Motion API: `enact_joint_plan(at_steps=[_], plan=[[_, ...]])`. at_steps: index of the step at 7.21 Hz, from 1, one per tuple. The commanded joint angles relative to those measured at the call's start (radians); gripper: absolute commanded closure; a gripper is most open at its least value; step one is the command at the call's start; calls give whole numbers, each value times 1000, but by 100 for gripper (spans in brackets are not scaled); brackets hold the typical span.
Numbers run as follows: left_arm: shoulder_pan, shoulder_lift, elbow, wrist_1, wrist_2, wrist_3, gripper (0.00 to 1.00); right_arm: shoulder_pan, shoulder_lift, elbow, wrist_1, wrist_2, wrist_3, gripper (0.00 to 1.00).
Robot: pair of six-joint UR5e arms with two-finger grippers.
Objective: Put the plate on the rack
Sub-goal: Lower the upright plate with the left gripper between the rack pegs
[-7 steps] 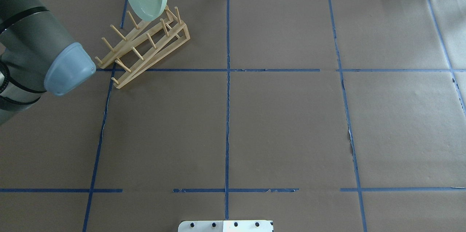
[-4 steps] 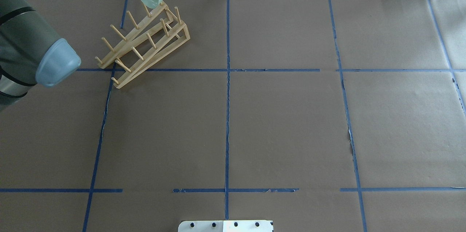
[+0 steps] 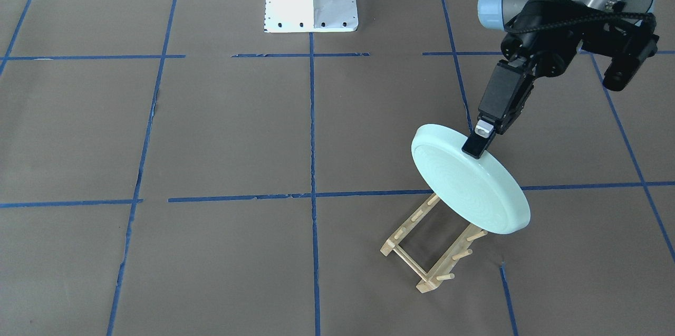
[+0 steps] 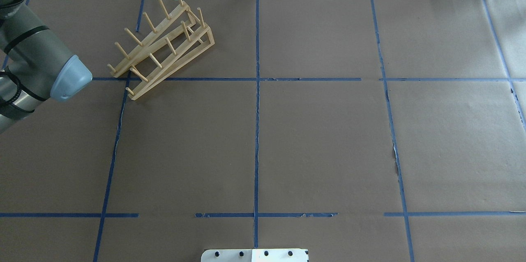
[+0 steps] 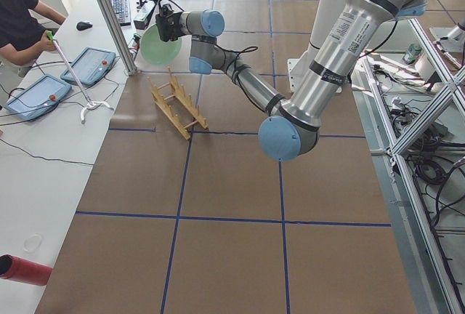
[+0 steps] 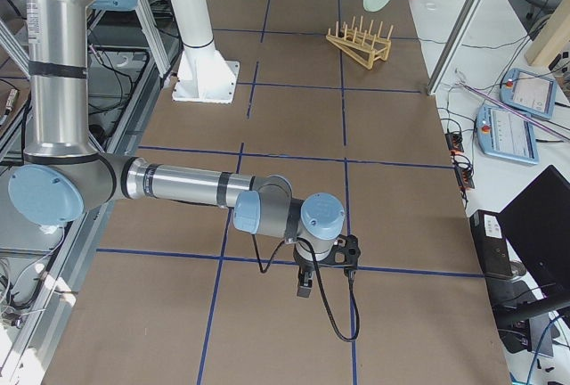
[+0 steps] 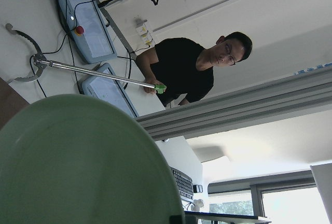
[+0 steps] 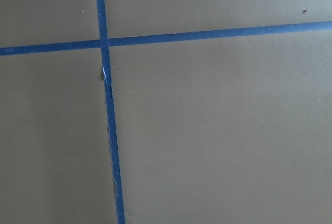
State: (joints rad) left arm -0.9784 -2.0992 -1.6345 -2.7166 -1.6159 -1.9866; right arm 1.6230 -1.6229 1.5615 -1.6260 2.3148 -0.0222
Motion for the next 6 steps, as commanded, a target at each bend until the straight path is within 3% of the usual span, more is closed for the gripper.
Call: enact_joint_plan(at_steps=[1,3,6], plan=[[18,-7,70,-58,82,-47,100,0,0,0,0,0,1,0],[58,-25,139,-103,154,-51,100,0,0,-1,0,0,1,0],[90,-33,176,-104,157,-49,100,0,0,0,0,0,1,0]])
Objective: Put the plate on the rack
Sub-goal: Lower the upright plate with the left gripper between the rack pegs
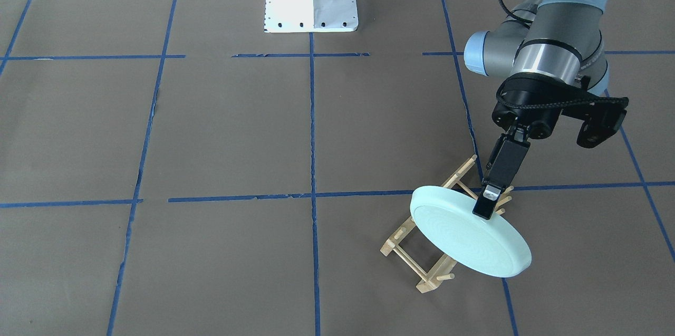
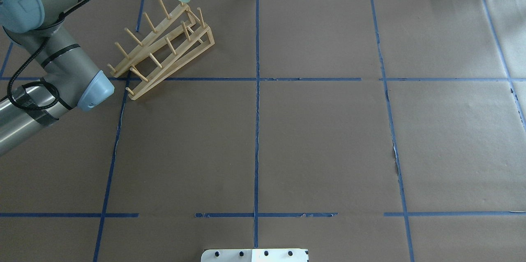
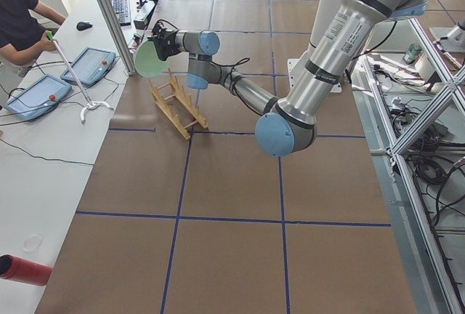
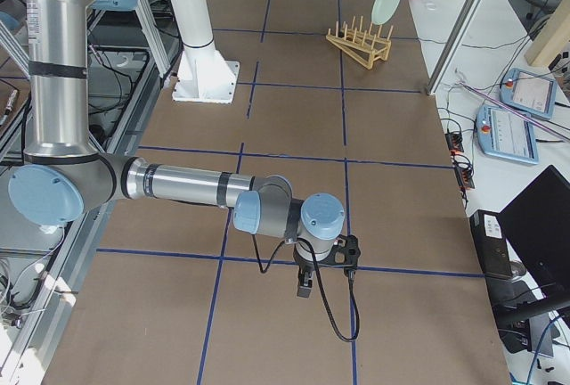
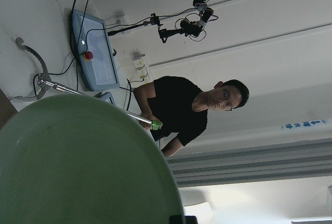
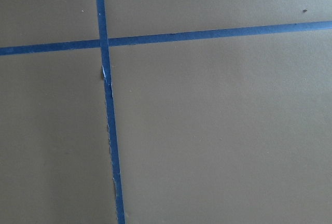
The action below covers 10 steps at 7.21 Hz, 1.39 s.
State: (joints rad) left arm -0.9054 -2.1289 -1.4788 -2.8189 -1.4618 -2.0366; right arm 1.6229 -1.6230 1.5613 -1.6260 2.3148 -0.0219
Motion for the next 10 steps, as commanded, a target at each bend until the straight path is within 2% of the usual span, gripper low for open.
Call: enact_joint_plan(at_steps=[1,6,10], plan=[[26,-8,31,-2,3,1,100,0,0,0,0,0,0,0],[52,-2,37,-4,23,1,100,0,0,0,0,0,0,0],[59,0,81,-11,24,3,100,0,0,0,0,0,0,0]])
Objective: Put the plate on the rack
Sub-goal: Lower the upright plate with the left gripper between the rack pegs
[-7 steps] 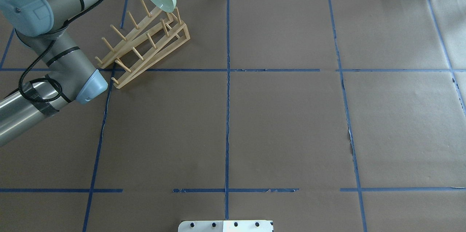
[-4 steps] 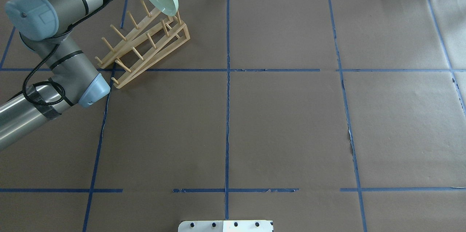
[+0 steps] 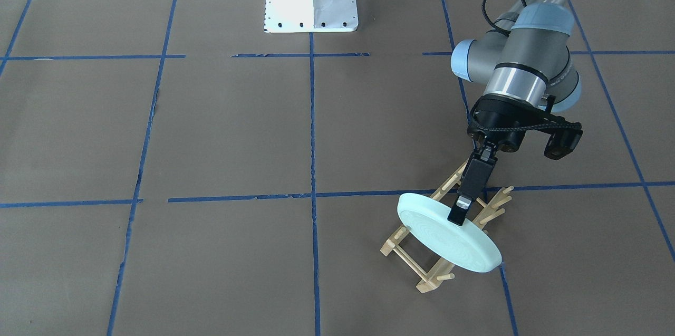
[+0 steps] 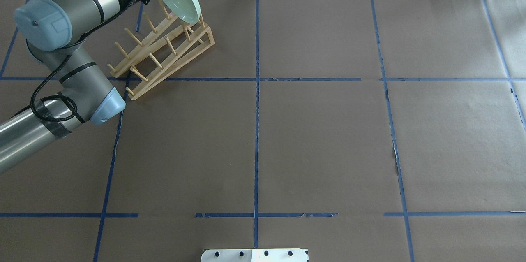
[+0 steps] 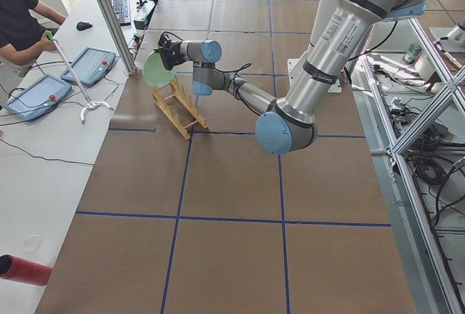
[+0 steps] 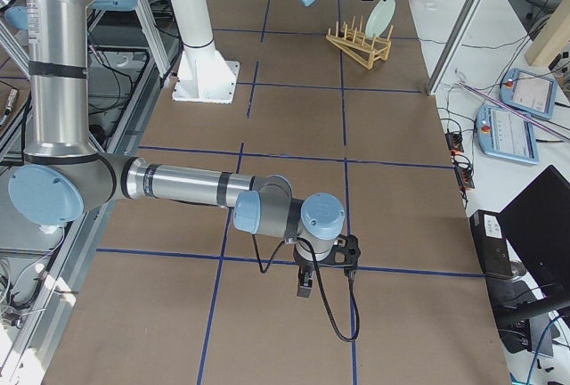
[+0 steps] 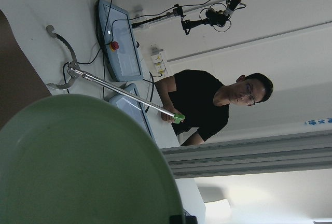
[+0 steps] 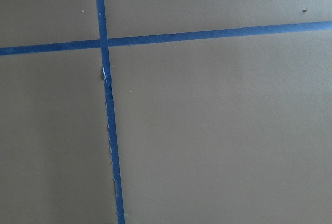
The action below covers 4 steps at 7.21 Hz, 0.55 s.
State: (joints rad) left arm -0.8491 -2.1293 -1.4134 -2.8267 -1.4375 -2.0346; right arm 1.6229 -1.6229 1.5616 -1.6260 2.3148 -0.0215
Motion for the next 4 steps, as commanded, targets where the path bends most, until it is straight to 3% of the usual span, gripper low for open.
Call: enact_joint_plan(at_steps=[1,4], plan=[[4,-1,24,-3,0,1,100,0,0,0,0,0,0,0],[4,-4,34,-2,0,1,100,0,0,0,0,0,-2,0]])
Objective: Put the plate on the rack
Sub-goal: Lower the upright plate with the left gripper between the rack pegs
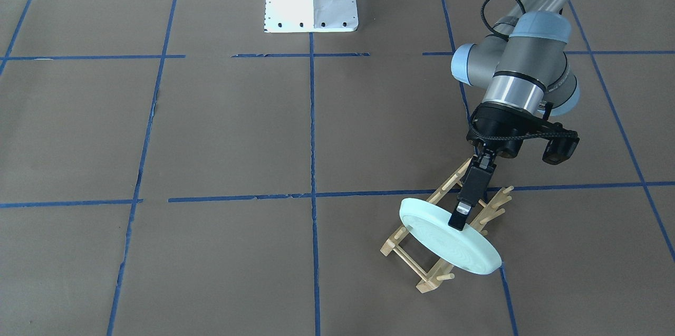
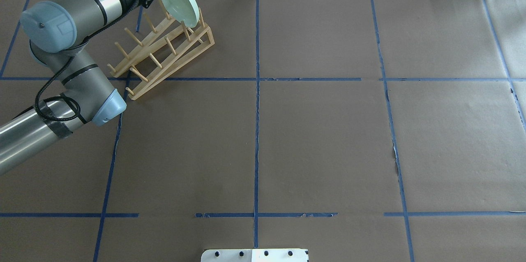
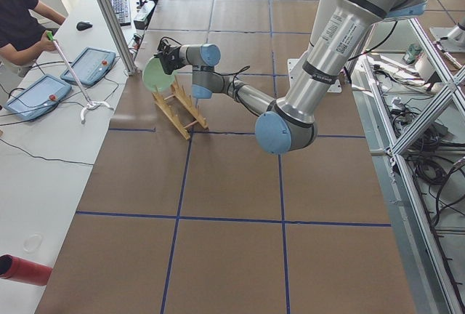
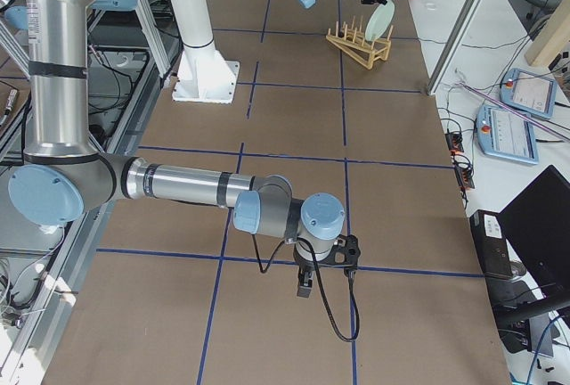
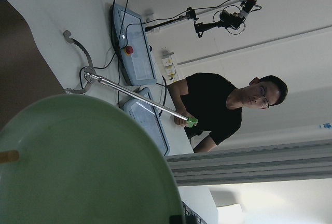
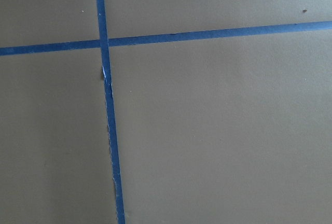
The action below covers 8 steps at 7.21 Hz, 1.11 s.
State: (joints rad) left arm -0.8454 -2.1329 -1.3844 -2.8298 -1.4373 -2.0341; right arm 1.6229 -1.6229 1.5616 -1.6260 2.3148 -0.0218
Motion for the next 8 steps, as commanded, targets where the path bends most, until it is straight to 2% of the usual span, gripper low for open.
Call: enact_joint_plan(at_steps=[1,3,4,5,8], plan=[[2,-2,14,1,0,0,100,0,0,0,0,0,0,0],[2,-4,24,0,0,-2,100,0,0,0,0,0,0,0],[2,-4,24,0,-2,-2,68,0,0,0,0,0,-1,0],[3,-4,24,1,-2,8,1,0,0,0,0,0,-1,0],[5,-4,24,1,-2,9,0,0,0,0,0,0,0,0]])
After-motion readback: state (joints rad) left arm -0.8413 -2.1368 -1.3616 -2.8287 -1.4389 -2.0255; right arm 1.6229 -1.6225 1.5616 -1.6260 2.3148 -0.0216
